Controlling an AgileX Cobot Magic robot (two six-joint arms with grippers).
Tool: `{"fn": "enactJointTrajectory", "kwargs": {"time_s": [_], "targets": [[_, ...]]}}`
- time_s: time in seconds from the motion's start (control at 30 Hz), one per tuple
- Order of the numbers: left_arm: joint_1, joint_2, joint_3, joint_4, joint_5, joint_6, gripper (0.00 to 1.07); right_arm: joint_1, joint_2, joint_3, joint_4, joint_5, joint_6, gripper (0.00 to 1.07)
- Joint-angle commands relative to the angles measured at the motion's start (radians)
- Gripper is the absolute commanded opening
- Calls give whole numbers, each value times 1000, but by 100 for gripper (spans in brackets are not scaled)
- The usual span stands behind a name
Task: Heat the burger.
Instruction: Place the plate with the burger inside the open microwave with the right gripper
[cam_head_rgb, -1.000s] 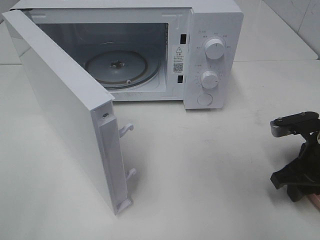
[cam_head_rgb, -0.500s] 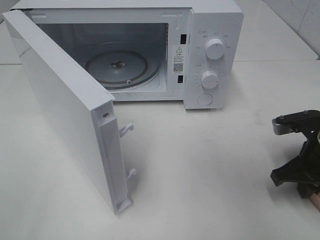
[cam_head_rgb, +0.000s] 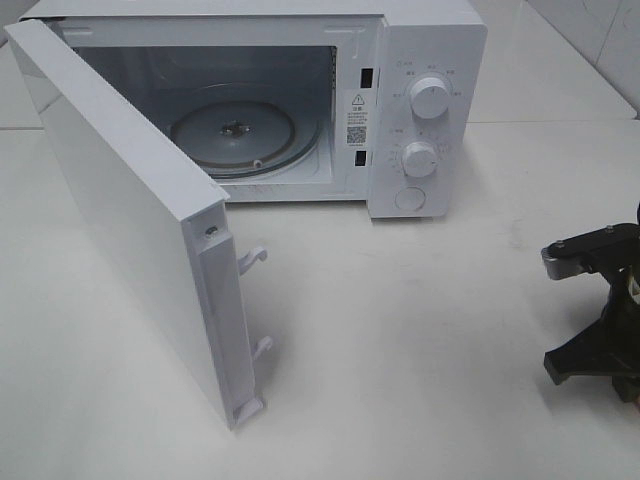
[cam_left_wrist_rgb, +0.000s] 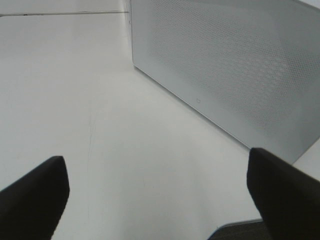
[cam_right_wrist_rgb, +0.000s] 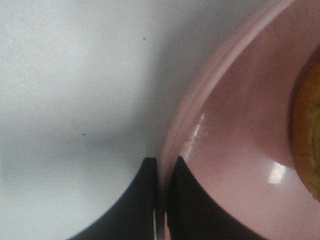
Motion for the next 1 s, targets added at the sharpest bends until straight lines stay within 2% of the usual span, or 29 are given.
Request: {"fn": "enactJointTrajectory", "kwargs": {"time_s": [0.03, 0.27, 0.33, 0.5, 0.93, 1.0], "targets": [[-2, 1, 1, 3, -3, 0, 88, 37, 1, 11, -70, 44, 85, 0], [-2, 1, 1, 3, -3, 0, 88, 98, -14, 11, -132, 117, 168, 0], [-2, 1, 1, 3, -3, 0, 88, 156, -42, 11, -192, 177, 212, 0], [-2, 1, 1, 3, -3, 0, 88, 197, -83, 11, -225, 239, 224, 0], [-2, 1, 1, 3, -3, 0, 88, 207, -186, 11, -220, 313, 186, 0], [-2, 1, 1, 3, -3, 0, 88, 235, -231, 11, -221, 360, 172, 0]]}}
